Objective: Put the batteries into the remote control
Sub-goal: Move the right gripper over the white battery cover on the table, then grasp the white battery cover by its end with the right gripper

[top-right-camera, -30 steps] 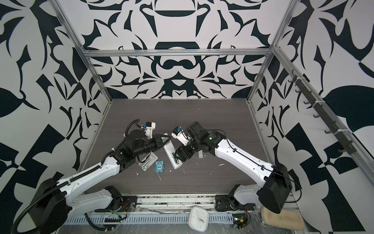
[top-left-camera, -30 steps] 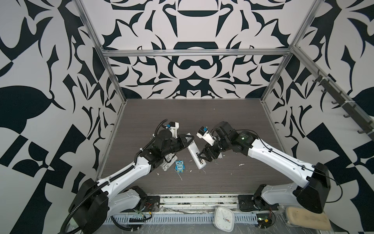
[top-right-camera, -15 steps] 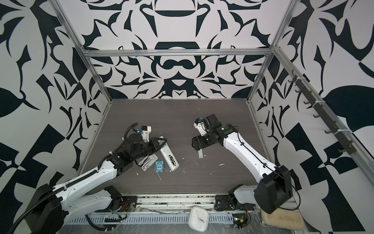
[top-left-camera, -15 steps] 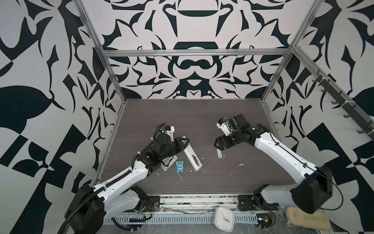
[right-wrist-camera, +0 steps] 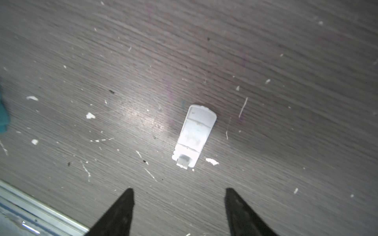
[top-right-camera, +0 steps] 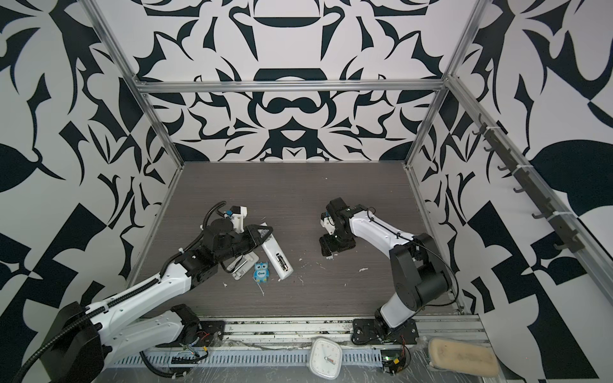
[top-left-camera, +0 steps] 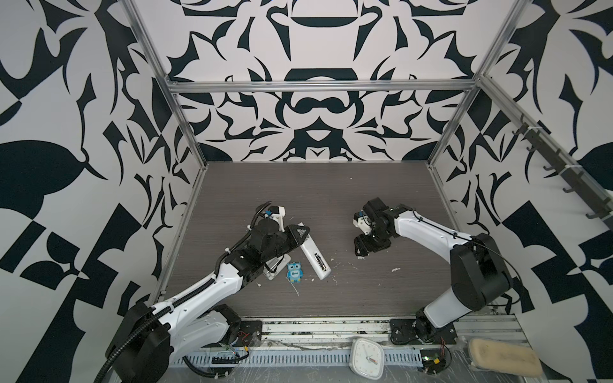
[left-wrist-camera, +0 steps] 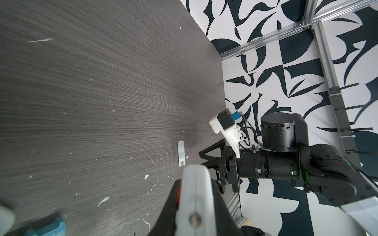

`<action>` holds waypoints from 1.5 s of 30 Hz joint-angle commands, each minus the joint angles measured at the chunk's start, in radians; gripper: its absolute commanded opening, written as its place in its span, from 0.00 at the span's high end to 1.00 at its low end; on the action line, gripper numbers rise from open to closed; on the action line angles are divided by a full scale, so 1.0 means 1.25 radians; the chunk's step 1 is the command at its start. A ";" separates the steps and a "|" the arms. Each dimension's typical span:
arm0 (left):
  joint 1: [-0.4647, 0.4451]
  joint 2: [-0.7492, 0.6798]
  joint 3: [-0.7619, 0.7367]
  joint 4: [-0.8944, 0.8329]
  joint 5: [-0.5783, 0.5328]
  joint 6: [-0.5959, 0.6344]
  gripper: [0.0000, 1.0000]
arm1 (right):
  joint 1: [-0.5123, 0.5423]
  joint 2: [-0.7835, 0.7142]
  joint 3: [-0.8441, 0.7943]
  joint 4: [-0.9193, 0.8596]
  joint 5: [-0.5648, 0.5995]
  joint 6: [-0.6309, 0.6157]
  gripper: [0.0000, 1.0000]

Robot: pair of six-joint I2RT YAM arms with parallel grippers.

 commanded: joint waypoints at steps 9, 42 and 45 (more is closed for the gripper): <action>-0.003 0.020 0.008 0.027 -0.005 -0.003 1.00 | -0.003 0.047 -0.009 0.032 -0.032 0.022 0.51; -0.003 0.002 -0.034 0.063 -0.013 -0.018 1.00 | 0.002 0.090 -0.028 0.051 -0.030 0.048 0.86; -0.002 0.004 -0.034 0.063 -0.012 -0.019 1.00 | 0.003 0.083 -0.027 0.049 -0.034 0.048 0.89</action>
